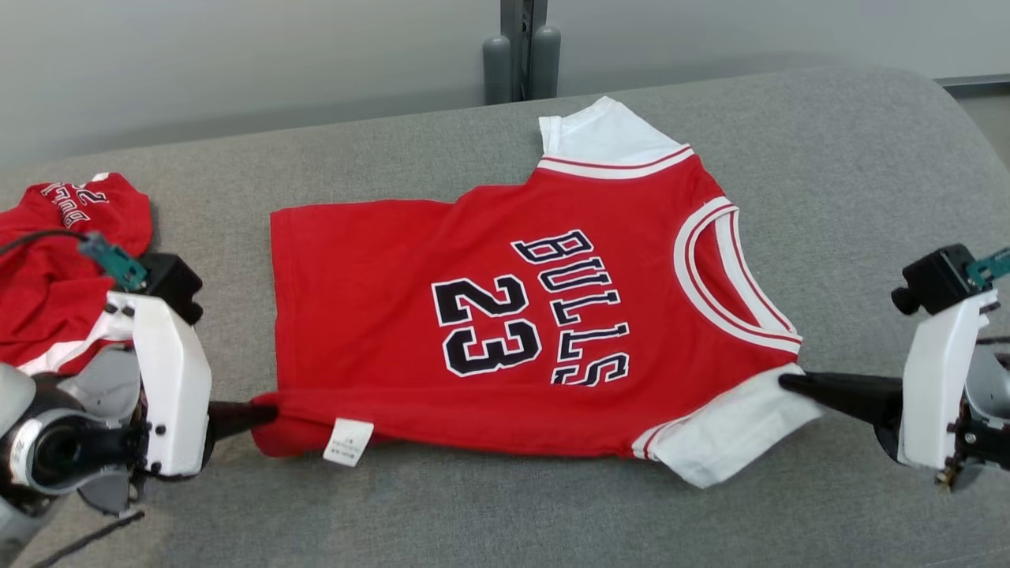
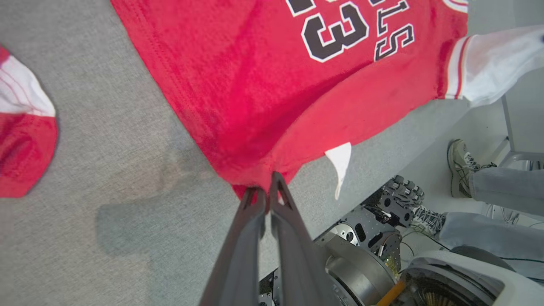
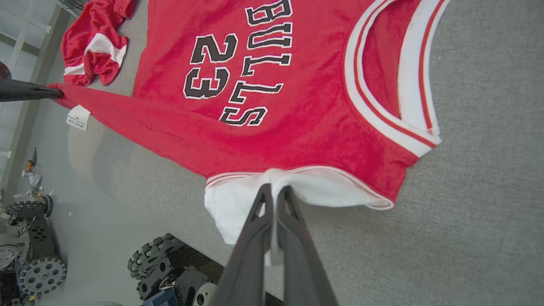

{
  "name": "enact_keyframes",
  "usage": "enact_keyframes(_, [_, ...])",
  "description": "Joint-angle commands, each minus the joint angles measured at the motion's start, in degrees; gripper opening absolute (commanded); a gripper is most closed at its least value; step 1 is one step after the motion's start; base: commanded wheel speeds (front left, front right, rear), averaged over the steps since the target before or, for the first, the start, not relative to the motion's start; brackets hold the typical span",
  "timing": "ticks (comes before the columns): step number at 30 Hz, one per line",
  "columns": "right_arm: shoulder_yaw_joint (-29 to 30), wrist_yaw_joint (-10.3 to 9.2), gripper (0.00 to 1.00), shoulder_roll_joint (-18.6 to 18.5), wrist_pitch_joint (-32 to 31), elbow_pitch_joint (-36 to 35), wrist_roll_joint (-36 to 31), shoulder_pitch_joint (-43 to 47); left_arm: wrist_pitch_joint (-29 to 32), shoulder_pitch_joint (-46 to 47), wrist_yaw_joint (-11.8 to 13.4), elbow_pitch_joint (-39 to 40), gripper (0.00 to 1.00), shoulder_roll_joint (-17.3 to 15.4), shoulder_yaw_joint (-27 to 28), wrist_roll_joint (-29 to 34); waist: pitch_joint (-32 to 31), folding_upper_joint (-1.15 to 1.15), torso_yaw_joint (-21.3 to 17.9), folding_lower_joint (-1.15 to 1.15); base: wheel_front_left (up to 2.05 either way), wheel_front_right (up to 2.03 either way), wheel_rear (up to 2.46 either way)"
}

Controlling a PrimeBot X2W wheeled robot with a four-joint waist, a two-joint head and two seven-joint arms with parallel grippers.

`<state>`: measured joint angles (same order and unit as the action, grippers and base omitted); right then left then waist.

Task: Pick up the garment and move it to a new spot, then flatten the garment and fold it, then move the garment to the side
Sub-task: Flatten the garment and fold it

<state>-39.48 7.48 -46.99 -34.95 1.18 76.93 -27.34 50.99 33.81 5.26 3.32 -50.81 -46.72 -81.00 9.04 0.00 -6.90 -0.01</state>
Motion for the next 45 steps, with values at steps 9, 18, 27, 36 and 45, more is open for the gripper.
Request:
enact_keyframes(9, [4.4, 0.03, 0.00, 8.3, -6.7, 13.3, -0.4, -10.2, 5.3, 11.4, -1.1, -14.0, 0.00, 5.7, -0.2, 1.7, 6.6, 0.00, 0.0, 0.01, 0.00, 0.00, 0.00])
enact_keyframes(18, [7.9, 0.03, 0.00, 13.1, -6.6, 20.2, -1.0, -15.2, 7.1, 17.0, -3.2, -21.1, 0.00, 8.8, -0.4, 2.7, 10.0, 0.00, 0.3, 0.01, 0.00, 0.00, 0.00])
enact_keyframes(27, [9.5, 0.03, 0.00, 16.4, -4.3, 25.0, -4.3, -20.2, 7.0, 20.0, -5.3, -24.9, 0.00, 10.6, -1.1, 4.5, 12.2, 0.00, 0.0, 0.01, 0.00, 0.00, 0.00])
enact_keyframes(36, [9.4, 0.03, 0.00, 18.5, 0.7, 27.9, -8.5, -22.6, 3.8, 21.3, -7.7, -28.5, 0.00, 12.6, -1.0, 5.9, 12.7, 0.00, -0.1, 0.01, 0.00, 0.00, 0.00])
enact_keyframes(45, [9.0, 0.03, 1.00, 20.0, 7.6, 28.9, -10.8, -22.9, 1.5, 21.3, -9.4, -31.3, 1.00, 14.0, -1.4, 6.9, 11.2, 0.00, -0.2, 0.01, 0.00, 0.00, 0.00])
